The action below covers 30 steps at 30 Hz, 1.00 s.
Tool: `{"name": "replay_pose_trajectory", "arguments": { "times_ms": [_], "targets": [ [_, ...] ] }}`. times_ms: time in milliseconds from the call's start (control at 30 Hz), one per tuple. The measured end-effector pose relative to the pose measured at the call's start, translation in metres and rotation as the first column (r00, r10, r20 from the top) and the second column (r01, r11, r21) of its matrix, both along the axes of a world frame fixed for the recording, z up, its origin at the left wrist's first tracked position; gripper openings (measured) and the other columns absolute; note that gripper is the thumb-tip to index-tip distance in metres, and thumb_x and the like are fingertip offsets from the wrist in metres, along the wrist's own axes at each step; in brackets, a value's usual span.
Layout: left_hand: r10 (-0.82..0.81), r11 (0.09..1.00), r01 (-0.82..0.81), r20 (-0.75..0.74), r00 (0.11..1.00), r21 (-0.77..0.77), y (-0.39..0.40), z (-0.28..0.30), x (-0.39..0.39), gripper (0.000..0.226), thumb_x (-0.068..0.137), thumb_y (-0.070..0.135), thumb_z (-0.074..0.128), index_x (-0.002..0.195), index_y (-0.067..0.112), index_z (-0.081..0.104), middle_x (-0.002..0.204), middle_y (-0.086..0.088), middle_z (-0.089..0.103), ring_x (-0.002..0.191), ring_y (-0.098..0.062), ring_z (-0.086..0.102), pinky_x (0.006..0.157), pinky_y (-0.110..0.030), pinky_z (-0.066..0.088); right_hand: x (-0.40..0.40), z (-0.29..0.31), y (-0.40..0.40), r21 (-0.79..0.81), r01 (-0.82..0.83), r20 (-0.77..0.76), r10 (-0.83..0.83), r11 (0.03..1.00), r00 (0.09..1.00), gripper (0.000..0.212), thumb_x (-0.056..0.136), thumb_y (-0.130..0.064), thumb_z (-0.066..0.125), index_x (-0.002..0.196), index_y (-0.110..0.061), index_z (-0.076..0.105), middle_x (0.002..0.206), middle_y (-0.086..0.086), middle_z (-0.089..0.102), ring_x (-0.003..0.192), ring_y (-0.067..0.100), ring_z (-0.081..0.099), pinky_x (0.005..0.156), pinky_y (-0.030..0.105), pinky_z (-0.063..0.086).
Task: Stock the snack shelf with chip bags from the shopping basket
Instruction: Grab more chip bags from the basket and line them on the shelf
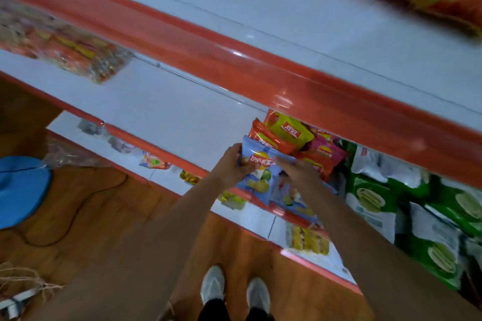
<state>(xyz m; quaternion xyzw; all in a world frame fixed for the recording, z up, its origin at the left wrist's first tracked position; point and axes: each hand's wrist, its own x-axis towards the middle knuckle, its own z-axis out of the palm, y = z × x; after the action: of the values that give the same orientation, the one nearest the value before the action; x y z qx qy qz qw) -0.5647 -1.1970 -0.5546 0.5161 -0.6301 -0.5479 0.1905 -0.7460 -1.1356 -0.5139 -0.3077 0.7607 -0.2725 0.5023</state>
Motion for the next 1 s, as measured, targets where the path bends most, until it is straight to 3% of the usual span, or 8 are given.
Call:
{"name": "replay_pose_trajectory", "arguments": {
  "times_ms": [67, 133, 233, 367, 533, 733, 900, 1000],
  "targets": [
    [0.037, 0.999, -0.037, -0.001, 0.999, -0.003, -0.011, -0.016, -0.005, 0.032, 0.086, 0.014, 0.073, 0.110, 0.007, 0.054, 0.094, -0.012, 0.066, 0.077, -0.010, 0.059, 0.065, -0.023, 0.049, -0.010, -0.006, -0.022, -0.052, 0.065, 0.019, -0.065, 0.997, 0.998, 0.034, 0.078, -0.042, 0.073, 0.068, -0.011, 0.068, 0.065, 0.010, 0.060, 0.068, 0.026, 0.059, 0.077, 0.045, 0.050],
    [0.055, 0.998, -0.056, 0.006, 0.998, 0.005, -0.017, -0.029, -0.010, 0.031, 0.087, 0.017, 0.072, 0.107, 0.013, 0.050, 0.091, -0.007, 0.062, 0.079, -0.014, 0.054, 0.059, -0.011, 0.041, -0.016, -0.007, -0.036, -0.073, 0.031, -0.094, -0.037, 0.997, 0.995, 0.025, 0.088, -0.037, 0.065, 0.089, -0.013, 0.073, 0.089, 0.013, 0.068, 0.089, 0.028, 0.063, 0.092, 0.041, 0.046],
    [0.059, 0.998, -0.060, 0.043, 0.997, 0.020, -0.018, -0.041, -0.015, 0.036, 0.087, 0.017, 0.072, 0.115, 0.010, 0.050, 0.095, -0.006, 0.062, 0.084, -0.019, 0.056, 0.066, -0.013, 0.042, -0.022, -0.005, -0.042, -0.018, -0.181, -0.374, 0.162, 0.983, 0.913, 0.037, 0.096, -0.040, 0.050, 0.109, -0.011, 0.069, 0.115, 0.016, 0.067, 0.111, 0.031, 0.061, 0.086, 0.030, 0.042],
    [0.040, 0.998, -0.044, 0.071, 0.997, 0.051, -0.015, -0.053, -0.023, 0.048, 0.087, 0.022, 0.071, 0.129, 0.012, 0.048, 0.117, -0.008, 0.065, 0.103, -0.026, 0.062, 0.088, -0.036, 0.049, -0.025, -0.012, -0.048, -0.094, -0.398, -0.820, 0.156, 0.913, 0.551, 0.033, 0.095, -0.035, 0.049, 0.096, -0.009, 0.069, 0.092, 0.019, 0.071, 0.090, 0.039, 0.066, 0.077, 0.042, 0.050],
    [-0.009, 0.997, -0.001, 0.118, 0.993, 0.079, -0.020, -0.055, -0.022, 0.055, 0.084, 0.030, 0.073, 0.133, 0.019, 0.049, 0.121, -0.007, 0.065, 0.108, -0.027, 0.062, 0.096, -0.045, 0.051, -0.033, -0.022, -0.074, 0.084, -0.651, -0.874, 0.369, 0.755, 0.315, 0.035, 0.091, -0.032, 0.056, 0.114, -0.006, 0.061, 0.104, 0.019, 0.068, 0.099, 0.039, 0.062, 0.083, 0.043, 0.048],
    [-0.126, 0.981, 0.109, 0.099, 0.987, 0.158, -0.019, -0.047, -0.019, 0.056, 0.087, 0.023, 0.072, 0.136, 0.020, 0.045, 0.126, -0.003, 0.062, 0.112, -0.025, 0.061, 0.096, -0.044, 0.053, -0.036, -0.029, -0.075, 0.179, -0.673, -0.804, 0.501, 0.717, 0.320, 0.022, 0.091, -0.029, 0.057, 0.092, -0.007, 0.062, 0.092, 0.016, 0.068, 0.089, 0.036, 0.062, 0.073, 0.038, 0.047],
    [-0.160, 0.986, 0.144, 0.264, 0.951, 0.079, -0.011, -0.037, -0.025, 0.063, 0.073, 0.045, 0.070, 0.128, 0.023, 0.050, 0.120, -0.003, 0.064, 0.106, -0.026, 0.062, 0.094, -0.049, 0.053, -0.041, -0.024, -0.066, 0.170, -0.629, -0.802, 0.478, 0.758, 0.359, 0.032, 0.088, -0.035, 0.058, 0.103, -0.008, 0.064, 0.100, 0.014, 0.068, 0.094, 0.034, 0.063, 0.083, 0.043, 0.051],
    [-0.138, 0.990, 0.139, 0.373, 0.918, 0.024, -0.007, -0.023, -0.020, 0.076, 0.079, 0.046, 0.073, 0.141, 0.017, 0.039, 0.137, -0.012, 0.051, 0.121, -0.033, 0.051, 0.099, -0.048, 0.048, -0.034, -0.011, -0.055, 0.116, -0.584, -0.863, 0.373, 0.803, 0.342, 0.041, 0.091, -0.034, 0.054, 0.118, -0.004, 0.059, 0.112, 0.019, 0.064, 0.105, 0.038, 0.058, 0.091, 0.045, 0.045]
  ]
}}
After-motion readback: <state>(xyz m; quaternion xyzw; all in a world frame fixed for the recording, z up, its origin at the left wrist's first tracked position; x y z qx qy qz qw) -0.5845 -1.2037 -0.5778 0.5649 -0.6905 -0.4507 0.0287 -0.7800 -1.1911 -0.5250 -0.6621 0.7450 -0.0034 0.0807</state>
